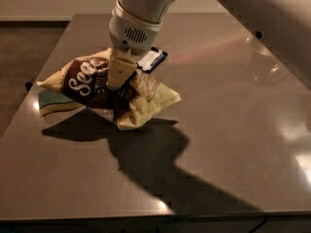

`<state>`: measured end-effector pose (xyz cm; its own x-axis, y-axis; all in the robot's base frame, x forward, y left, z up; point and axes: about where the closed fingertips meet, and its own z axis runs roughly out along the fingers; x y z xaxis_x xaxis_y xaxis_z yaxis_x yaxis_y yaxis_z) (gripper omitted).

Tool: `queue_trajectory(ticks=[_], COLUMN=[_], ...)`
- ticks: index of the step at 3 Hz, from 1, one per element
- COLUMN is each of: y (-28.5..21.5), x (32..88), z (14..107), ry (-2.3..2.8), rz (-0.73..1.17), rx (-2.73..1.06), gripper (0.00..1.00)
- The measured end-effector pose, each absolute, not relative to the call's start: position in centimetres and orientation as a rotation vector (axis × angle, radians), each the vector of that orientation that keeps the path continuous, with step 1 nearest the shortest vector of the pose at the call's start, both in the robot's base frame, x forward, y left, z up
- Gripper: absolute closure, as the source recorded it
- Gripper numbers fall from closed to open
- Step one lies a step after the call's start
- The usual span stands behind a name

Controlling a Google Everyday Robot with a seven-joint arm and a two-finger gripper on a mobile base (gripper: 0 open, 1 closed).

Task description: Move brown chip bag near sponge

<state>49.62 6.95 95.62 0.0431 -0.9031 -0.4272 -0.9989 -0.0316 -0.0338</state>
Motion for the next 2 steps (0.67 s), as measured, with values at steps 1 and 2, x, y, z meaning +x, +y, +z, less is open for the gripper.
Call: queue_trajectory(ticks=[1, 2], y=[7.19, 7.26], x=[49.63, 49.64], z=[95.65, 95.66], ry=[1.921, 1.919], rz=[0.414, 0.414], rx=[-2.002, -2.002], gripper=[0.01, 0.0])
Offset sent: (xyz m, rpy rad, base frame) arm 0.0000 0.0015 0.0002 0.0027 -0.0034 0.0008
